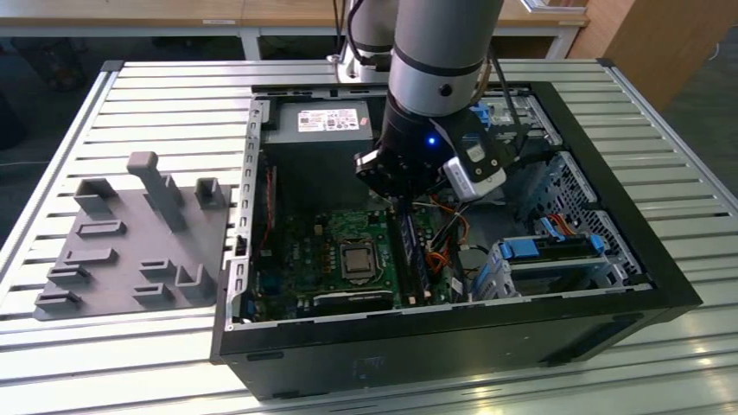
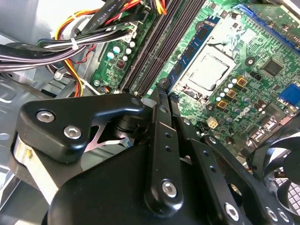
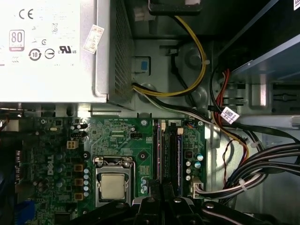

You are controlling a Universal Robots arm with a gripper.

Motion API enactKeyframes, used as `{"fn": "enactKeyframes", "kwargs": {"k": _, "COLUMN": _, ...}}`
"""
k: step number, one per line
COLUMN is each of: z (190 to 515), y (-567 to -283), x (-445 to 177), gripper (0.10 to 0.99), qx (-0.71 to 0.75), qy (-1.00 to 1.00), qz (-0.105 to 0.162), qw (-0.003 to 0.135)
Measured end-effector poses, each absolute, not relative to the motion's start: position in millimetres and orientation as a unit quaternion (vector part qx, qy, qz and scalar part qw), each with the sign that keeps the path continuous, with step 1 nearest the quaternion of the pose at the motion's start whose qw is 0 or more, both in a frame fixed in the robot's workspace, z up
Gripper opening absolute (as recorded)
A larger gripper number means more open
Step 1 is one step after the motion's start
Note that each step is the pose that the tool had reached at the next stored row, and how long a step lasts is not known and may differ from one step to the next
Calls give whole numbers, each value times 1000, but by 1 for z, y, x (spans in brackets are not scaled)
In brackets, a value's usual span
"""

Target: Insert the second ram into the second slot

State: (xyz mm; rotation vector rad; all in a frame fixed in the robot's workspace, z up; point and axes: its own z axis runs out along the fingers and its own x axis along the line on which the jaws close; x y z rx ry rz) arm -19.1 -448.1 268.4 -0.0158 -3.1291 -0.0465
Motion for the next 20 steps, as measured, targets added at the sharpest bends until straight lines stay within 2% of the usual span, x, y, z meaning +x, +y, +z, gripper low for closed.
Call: {"fn": "enactKeyframes", "kwargs": {"k": 20, "z": 255, "y": -449, "x": -19, "gripper": 133, "qx": -5, "qy": -1000, "qz": -15, "qw": 8}}
